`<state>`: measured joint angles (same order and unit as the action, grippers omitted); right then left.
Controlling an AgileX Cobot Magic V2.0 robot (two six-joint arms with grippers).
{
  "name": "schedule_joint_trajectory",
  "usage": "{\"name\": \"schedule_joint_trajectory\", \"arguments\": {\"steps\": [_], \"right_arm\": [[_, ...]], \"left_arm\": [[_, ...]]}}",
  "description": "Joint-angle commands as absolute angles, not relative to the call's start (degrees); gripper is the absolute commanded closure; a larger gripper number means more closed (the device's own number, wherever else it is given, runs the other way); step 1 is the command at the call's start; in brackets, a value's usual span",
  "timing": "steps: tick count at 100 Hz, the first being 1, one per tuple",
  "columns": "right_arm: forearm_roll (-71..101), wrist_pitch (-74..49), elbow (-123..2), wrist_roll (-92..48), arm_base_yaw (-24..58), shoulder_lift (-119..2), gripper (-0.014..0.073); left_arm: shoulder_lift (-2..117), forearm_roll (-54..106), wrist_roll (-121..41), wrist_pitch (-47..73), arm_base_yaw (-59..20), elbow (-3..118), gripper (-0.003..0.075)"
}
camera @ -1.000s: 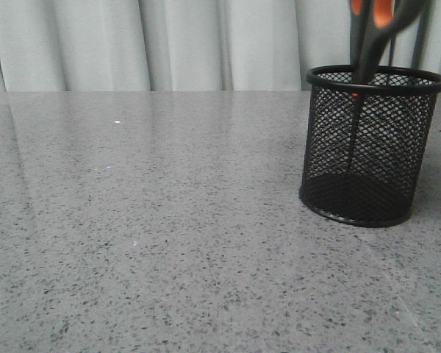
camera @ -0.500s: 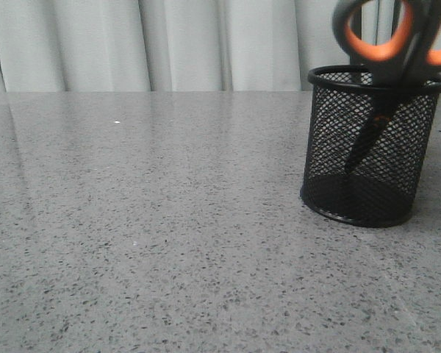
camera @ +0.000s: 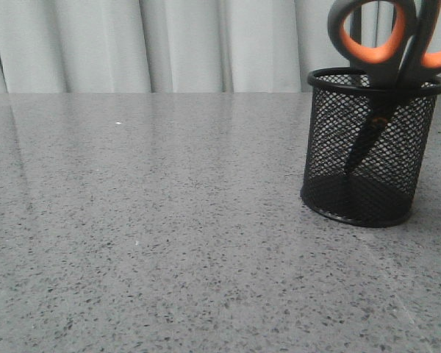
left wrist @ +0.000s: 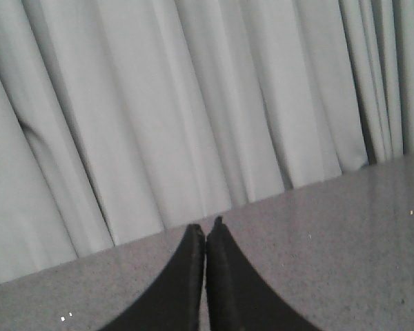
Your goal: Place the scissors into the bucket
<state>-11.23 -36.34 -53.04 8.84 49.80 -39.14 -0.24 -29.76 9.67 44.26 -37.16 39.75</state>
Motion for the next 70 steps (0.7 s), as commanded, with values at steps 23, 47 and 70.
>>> {"name": "schedule_joint_trajectory", "arguments": {"steps": [23,47,70], "right_arm": [[-18.09,-21.43,-32.08,12.42,49.84,-23.5,0.0637],[-33.8,-21.97,-31.72,13.55,49.84,-22.71,0.0637],[-44.17,-21.05,-31.72,21.21,49.84,-22.71,0.0637]], "left_arm": [[-0.26,-26.62,10.8,32.55,-37.51,33.43,0.0741],[-0.26,-22.96,10.8,32.14,-37.51,29.7,0.0741],[-0.26,-17.07,10.8,32.03,-37.51,28.83,0.0741]]}}
